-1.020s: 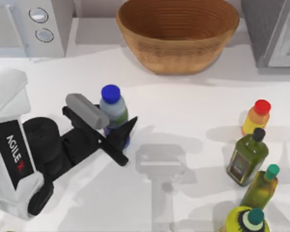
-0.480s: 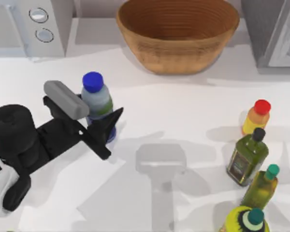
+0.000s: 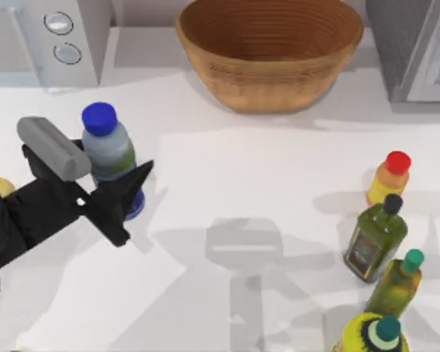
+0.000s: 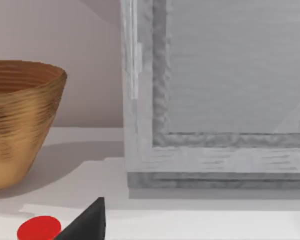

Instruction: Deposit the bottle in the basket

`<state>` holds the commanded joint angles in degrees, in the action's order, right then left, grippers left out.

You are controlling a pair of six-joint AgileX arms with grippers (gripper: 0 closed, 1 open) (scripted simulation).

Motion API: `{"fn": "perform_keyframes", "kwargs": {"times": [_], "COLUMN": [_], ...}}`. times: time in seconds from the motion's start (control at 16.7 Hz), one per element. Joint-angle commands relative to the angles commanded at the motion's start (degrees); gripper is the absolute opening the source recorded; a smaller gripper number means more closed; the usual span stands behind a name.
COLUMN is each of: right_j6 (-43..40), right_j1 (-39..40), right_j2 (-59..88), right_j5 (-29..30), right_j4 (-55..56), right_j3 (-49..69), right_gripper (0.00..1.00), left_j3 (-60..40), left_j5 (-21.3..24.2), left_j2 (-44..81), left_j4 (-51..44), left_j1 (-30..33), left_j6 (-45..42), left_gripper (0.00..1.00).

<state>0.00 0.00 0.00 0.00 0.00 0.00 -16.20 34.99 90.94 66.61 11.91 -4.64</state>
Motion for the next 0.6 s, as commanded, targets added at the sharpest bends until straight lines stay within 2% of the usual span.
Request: {"fn": "perform_keyframes", "kwargs": {"times": [0.3, 0.6], "right_j6": [0.0, 0.0], "right_j1": [0.0, 0.0], "right_j2": [0.0, 0.0], "right_j5": [0.0, 0.0], "right_j4": [0.0, 0.0], "right_j3": [0.0, 0.0], "right_gripper": [1.00, 1.00], "left_j3": [3.9, 8.2], "left_j5": [2.5, 7.0], "left_j2": [-11.0, -26.3], "left_j4": [-7.9, -17.6], "left_j1": [-4.9, -8.7], "left_j6": [-0.6, -1.3], "left_gripper": [0.00, 0.00]}}
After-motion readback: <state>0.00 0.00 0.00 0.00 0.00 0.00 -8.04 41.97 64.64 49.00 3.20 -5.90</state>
